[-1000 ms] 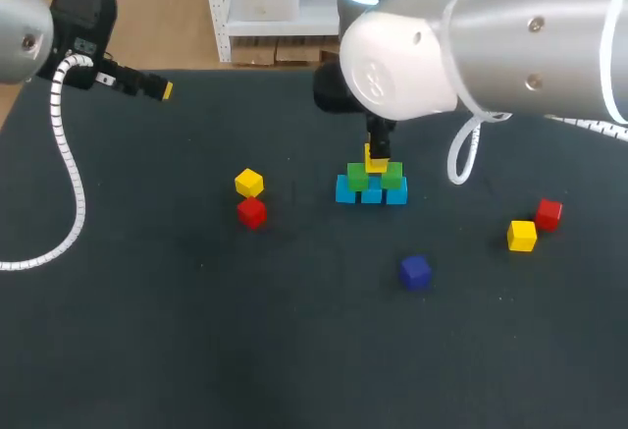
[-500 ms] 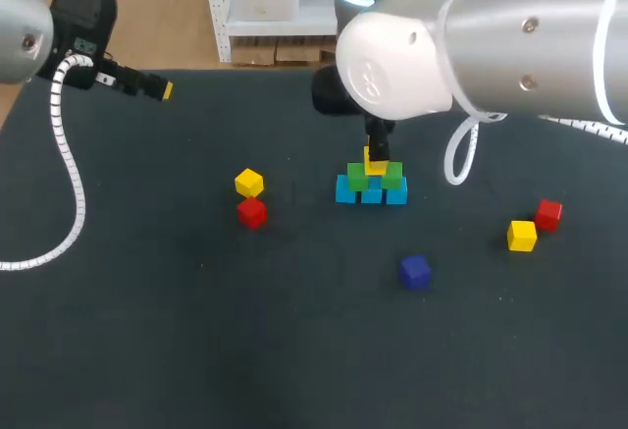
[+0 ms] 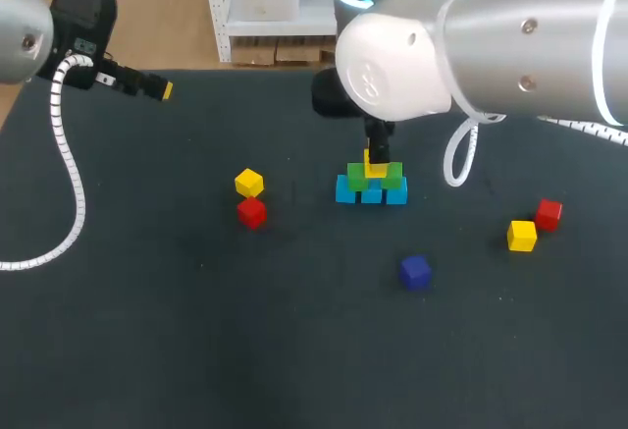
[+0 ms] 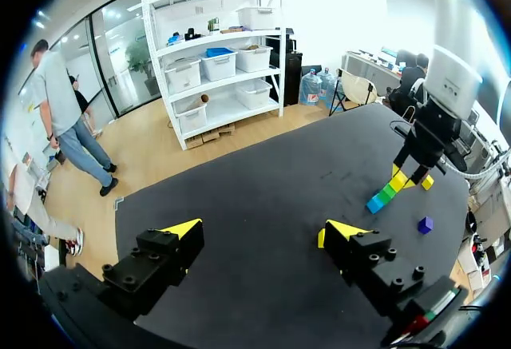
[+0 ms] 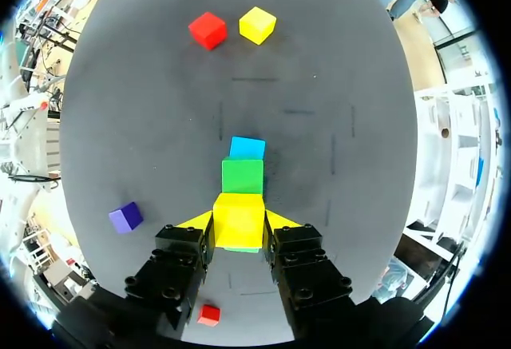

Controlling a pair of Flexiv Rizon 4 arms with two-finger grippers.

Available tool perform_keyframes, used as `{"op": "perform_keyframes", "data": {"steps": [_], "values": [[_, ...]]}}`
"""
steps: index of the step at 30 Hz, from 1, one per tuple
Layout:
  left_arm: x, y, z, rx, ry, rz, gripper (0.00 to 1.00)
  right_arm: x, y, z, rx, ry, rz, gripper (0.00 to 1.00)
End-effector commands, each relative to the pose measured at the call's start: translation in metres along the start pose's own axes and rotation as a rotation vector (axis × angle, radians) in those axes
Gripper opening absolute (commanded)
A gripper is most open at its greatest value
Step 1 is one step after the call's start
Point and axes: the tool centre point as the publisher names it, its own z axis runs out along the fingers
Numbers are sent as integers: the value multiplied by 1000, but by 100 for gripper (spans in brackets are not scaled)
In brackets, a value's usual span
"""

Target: Place the blue cubes, place green cubes on the blue cubes, place the yellow cubes on the green cubes, then place the red cubes on the yellow cubes, and place purple cube on the red cubes.

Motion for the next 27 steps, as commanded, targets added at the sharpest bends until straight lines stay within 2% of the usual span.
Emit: {"op": "perform_keyframes", "data": {"steps": [1,2,3,7,8,12,13,14,16,19,23,27], "values": [[1,2,0,8,-3,2,100,0,0,0,5,2,-1,24],[1,2,0,8,-3,2,100,0,0,0,7,3,-1,35],[1,2,0,8,-3,2,100,0,0,0,7,4,-1,41],[1,2,0,8,-3,2,100,0,-1,0,12,5,-1,50],[1,2,0,8,-3,2,100,0,-1,0,12,4,-2,56],[1,2,0,8,-3,2,100,0,-1,-2,11,-5,-1,58],[1,2,0,8,-3,2,100,0,-1,-3,12,-6,-1,68],[1,2,0,8,-3,2,100,0,-1,-3,12,-6,-1,71],[1,2,0,8,-3,2,100,0,-1,-3,14,-5,-2,69],[1,2,0,8,-3,2,100,1,-1,-3,13,-3,-3,51],[1,2,0,8,-3,2,100,2,-1,-2,8,-2,-5,40],[1,2,0,8,-3,2,100,1,-1,-2,6,-1,-10,37]]}}
